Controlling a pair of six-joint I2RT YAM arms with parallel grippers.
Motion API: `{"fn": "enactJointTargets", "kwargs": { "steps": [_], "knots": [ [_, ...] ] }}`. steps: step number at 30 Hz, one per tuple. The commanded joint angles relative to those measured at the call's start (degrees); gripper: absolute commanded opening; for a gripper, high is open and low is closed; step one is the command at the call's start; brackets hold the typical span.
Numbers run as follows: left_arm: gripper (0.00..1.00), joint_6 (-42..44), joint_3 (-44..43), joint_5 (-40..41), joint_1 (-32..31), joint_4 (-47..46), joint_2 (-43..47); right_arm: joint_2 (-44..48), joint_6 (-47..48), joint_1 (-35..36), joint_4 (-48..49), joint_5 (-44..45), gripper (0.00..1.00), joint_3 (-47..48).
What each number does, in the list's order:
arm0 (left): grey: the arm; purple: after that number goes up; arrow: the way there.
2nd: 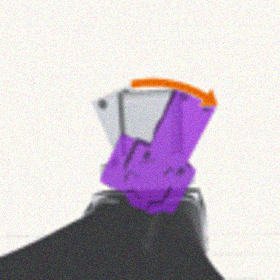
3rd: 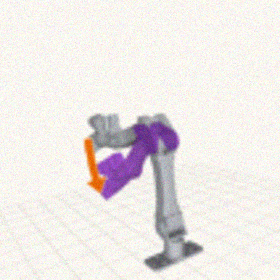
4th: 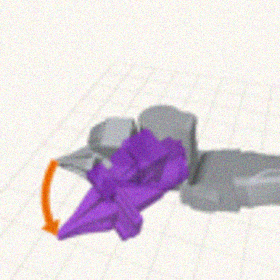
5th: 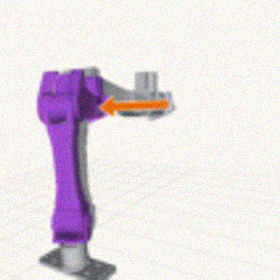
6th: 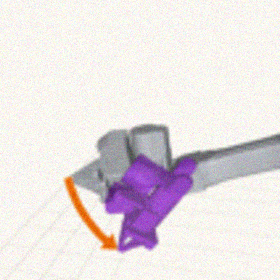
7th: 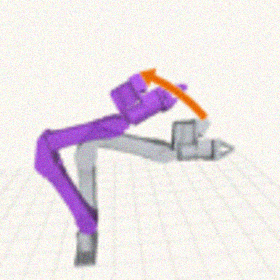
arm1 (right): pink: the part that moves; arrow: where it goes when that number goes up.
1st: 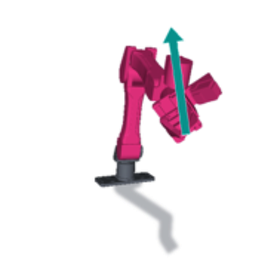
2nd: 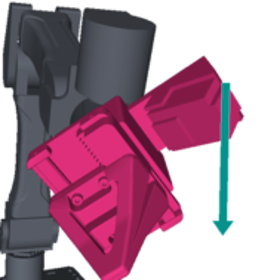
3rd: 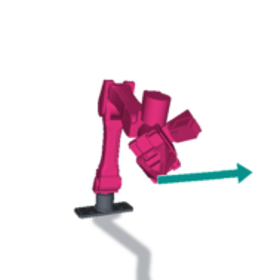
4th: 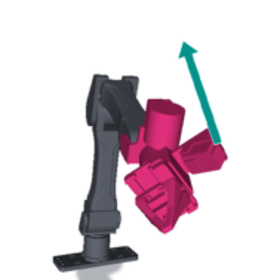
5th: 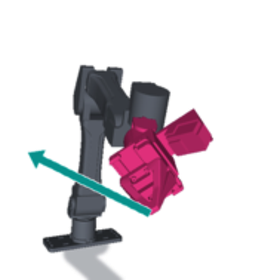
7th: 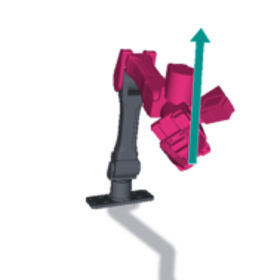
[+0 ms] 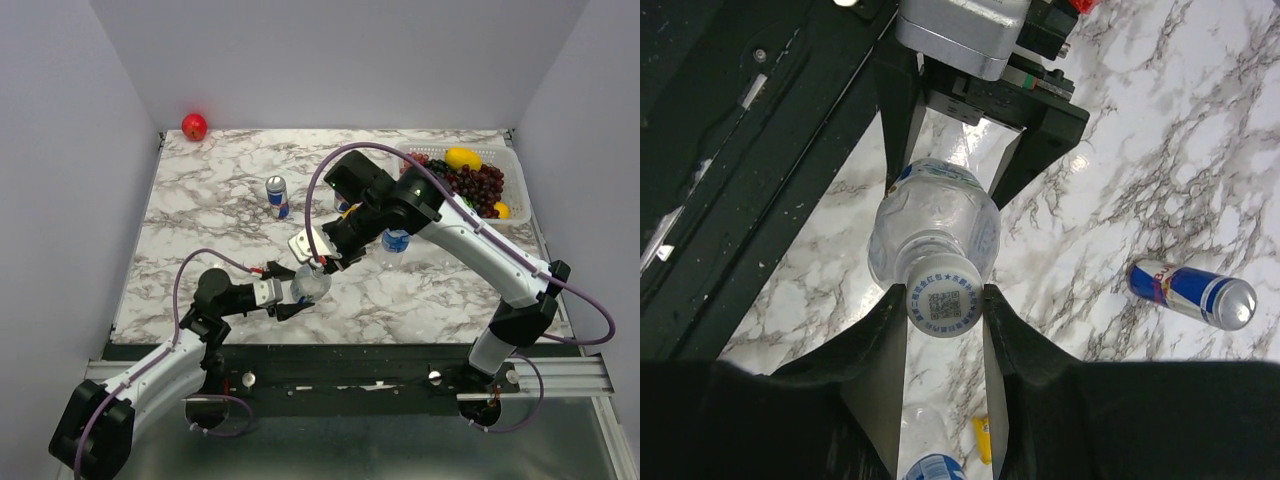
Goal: Screw on the bottle caps
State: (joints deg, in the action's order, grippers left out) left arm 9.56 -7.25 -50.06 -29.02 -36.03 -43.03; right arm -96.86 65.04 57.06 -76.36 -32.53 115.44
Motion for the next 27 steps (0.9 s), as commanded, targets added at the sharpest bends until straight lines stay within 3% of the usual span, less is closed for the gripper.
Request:
{"fn": "enactJointTargets", "kwargs": {
  "steps": [1, 17, 24, 27],
  "knots": [
    [0.0, 0.5, 0.1, 1.7, -0.4, -2.1, -0.2, 0.4, 0.4, 0.7, -11.0, 0.5, 0.27, -1.1],
    [0.0, 0.6, 1.0, 2.8, -1.0, -4.6, 0.4, 0.4, -1.0, 1.2, -10.9, 1.8, 0.27, -2.5],
    [0.0, 2.4, 2.1, 12.5, -1.6, -6.2, 3.2, -0.9, -5.9, 1.3, -10.9, 2.2, 0.27, -2.8],
    [0.0, 2.7, 2.5, 13.1, -1.6, -6.5, 3.8, -2.0, -8.4, 1.3, -11.0, 3.4, 0.27, -2.2]
  ]
}}
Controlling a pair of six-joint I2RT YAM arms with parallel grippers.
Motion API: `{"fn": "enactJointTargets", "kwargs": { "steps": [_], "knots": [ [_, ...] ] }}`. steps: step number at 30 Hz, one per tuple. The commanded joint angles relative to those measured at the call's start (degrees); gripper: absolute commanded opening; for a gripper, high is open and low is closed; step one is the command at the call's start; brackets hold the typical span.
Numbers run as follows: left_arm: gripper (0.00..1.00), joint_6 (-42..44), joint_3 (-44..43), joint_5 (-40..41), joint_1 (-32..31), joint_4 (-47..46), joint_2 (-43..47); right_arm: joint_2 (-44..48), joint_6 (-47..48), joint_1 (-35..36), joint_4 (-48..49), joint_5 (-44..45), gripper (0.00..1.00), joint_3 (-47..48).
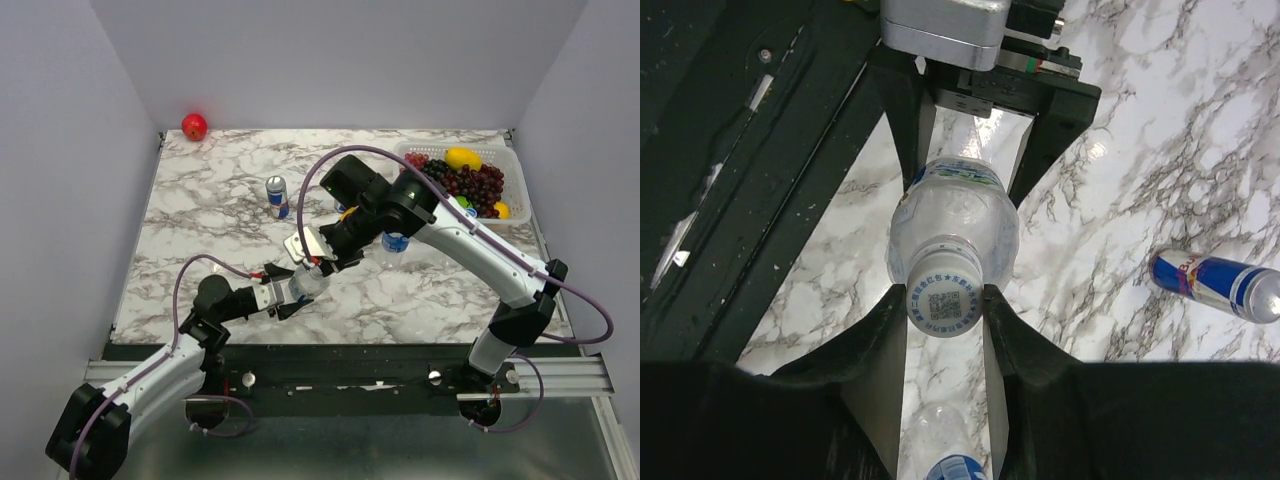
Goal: Screw on the bottle caps
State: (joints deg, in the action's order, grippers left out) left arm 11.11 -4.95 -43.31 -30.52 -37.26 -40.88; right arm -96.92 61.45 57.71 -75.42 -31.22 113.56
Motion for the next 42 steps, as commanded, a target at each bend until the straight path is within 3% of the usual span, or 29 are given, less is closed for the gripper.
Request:
{"fn": "enactJointTargets", "kwargs": {
  "steps": [1, 13, 19, 23, 32, 42],
  "knots": [
    [0.0, 1.0, 0.4, 6.3, -0.1, -5.3, 1.7, -2.3, -5.6, 0.6, -11.9, 2.6, 0.27, 0.0],
    [0.0, -2.7, 0.0, 8.6, -0.1, -7.9, -0.5, -4.1, -11.3, 0.6, -11.3, 4.2, 0.27, 0.4],
    [0.0, -2.6, -0.1, 9.6, -0.1, -8.6, 0.3, -5.8, -19.7, 0.6, -9.5, 5.3, 0.27, -1.1],
    [0.0, -2.8, -0.5, 11.8, -0.1, -7.5, 0.5, -10.5, -30.2, 0.6, -11.9, 11.1, 0.31, 2.3],
    [0.0, -3.7, -1.1, 12.5, -0.1, -4.1, -0.8, -11.6, -34.4, 0.6, -11.9, 15.2, 0.33, 4.2],
    [0.0, -2.5, 0.1, 10.8, 0.2, -4.2, -1.3, -11.4, -35.9, 0.6, -11.7, 18.2, 0.53, 6.7]
  ]
}}
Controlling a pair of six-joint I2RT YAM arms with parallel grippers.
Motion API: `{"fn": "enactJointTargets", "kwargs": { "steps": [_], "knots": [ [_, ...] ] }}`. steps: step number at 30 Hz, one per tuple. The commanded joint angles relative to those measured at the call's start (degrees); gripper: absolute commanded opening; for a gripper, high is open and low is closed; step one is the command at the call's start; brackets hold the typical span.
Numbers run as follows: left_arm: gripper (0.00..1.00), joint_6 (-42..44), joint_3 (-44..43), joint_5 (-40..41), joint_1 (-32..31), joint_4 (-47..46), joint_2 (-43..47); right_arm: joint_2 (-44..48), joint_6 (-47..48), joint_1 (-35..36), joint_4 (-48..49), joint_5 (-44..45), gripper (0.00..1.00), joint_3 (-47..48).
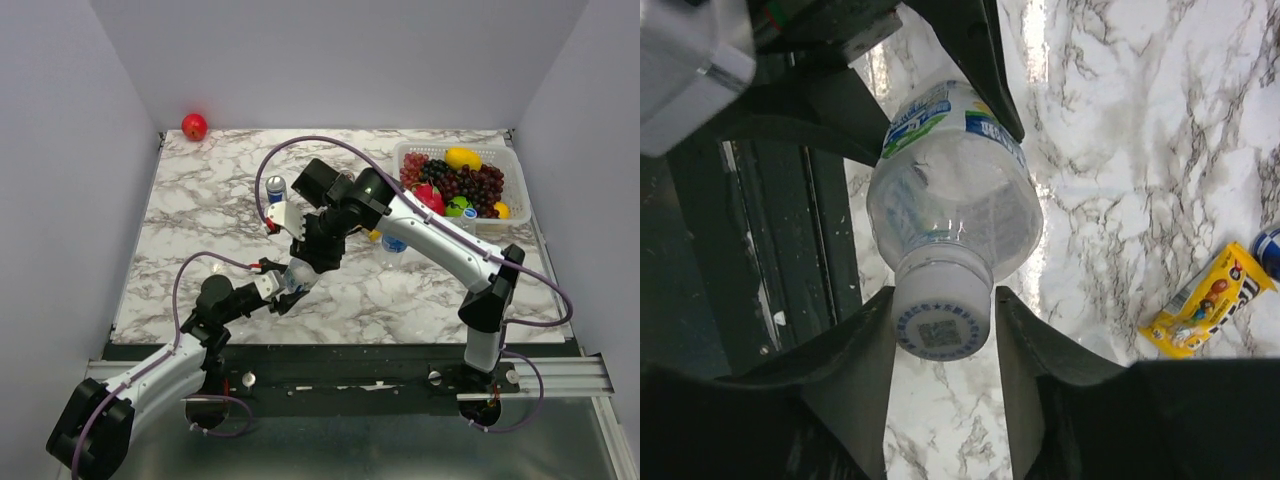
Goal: Screw on the bottle caps
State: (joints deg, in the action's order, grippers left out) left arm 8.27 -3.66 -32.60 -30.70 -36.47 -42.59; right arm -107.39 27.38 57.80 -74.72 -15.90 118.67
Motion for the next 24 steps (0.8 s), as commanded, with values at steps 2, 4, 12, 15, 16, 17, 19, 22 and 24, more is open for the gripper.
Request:
{"fn": "enactJointTargets", "kwargs": {
  "steps": [2, 4, 12, 15, 16, 17, 19, 22, 24],
  "knots": [
    [0.0, 0.4, -1.2, -0.8, 0.4, -5.0, 0.1, -0.8, -2.1, 0.6, -12.6, 3.9, 0.54, 2.6],
    [0.0, 0.3, -1.3, -1.1, 0.4, -5.2, -0.8, -0.6, -2.3, 0.5, -12.6, 4.1, 0.55, 3.2],
    [0.0, -1.2, -1.9, -1.2, 0.3, -5.9, -3.8, 3.1, -1.2, 0.5, -12.6, 3.4, 0.84, 1.5],
    [0.0, -3.3, -2.2, -2.1, 0.6, -7.2, -5.0, 5.4, 0.1, 0.5, -12.6, 1.8, 0.99, -0.9],
    [0.0, -3.6, -2.1, -2.6, 0.6, -7.8, -5.1, 6.7, 0.7, 0.4, -12.6, 1.8, 0.99, -1.6],
    [0.0, -3.9, -2.1, -3.1, 0.6, -8.1, -5.1, 7.2, 1.1, 0.4, -12.6, 2.8, 1.0, -2.6],
    [0.0, -4.1, -2.1, -4.7, 0.6, -8.4, -5.0, 8.4, 2.2, -0.1, -12.0, 3.7, 1.0, -3.2],
    [0.0, -4.2, -2.1, -7.6, 0.6, -8.6, -4.8, 12.0, 4.0, -1.9, -7.1, 1.5, 0.99, -3.2],
    [0.0, -4.5, -2.2, -8.5, 0.6, -8.5, -4.7, 16.9, 5.7, -2.6, 0.7, -2.2, 1.0, -6.9]
  ]
}}
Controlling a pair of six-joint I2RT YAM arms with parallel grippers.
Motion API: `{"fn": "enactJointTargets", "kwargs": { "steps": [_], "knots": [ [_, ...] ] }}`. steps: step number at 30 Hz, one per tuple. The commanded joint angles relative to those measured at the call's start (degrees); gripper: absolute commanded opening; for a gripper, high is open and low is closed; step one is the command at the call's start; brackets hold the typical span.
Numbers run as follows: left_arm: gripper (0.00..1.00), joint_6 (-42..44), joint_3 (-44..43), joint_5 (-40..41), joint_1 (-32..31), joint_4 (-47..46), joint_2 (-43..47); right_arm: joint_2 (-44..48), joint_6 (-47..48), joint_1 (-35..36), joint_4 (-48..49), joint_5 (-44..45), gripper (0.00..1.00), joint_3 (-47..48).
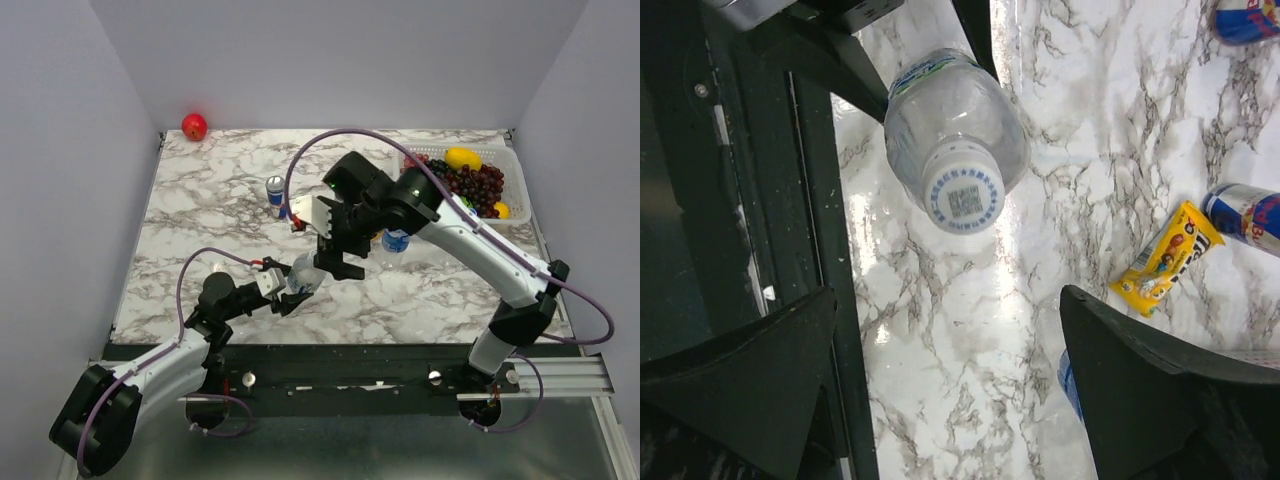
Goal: Screw on the bottle caps
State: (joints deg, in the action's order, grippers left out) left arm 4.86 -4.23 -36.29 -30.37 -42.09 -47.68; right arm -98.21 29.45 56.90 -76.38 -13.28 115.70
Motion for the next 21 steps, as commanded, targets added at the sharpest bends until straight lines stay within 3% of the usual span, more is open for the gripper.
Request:
{"fn": "enactJointTargets", "kwargs": {
  "steps": [1, 5, 12, 21],
  "knots": [
    [0.0, -1.2, -1.8, -5.5, 0.3, -2.7, 0.5, 9.8, 4.6, -1.6, 5.3, -5.5, 0.99, -6.0],
    [0.0, -2.0, -2.6, -7.8, 0.3, -1.9, 0.2, 13.9, 9.8, -1.7, 13.6, -10.0, 0.99, -10.8],
    [0.0, -3.6, -4.1, -10.3, 0.3, -1.0, -0.9, 8.8, 13.5, -1.6, 12.9, -18.0, 0.99, -7.2],
    [0.0, -6.1, -5.1, -11.1, 0.3, -0.6, -1.4, 5.3, 19.0, 0.0, 10.0, -18.4, 0.98, -5.3]
  ]
}}
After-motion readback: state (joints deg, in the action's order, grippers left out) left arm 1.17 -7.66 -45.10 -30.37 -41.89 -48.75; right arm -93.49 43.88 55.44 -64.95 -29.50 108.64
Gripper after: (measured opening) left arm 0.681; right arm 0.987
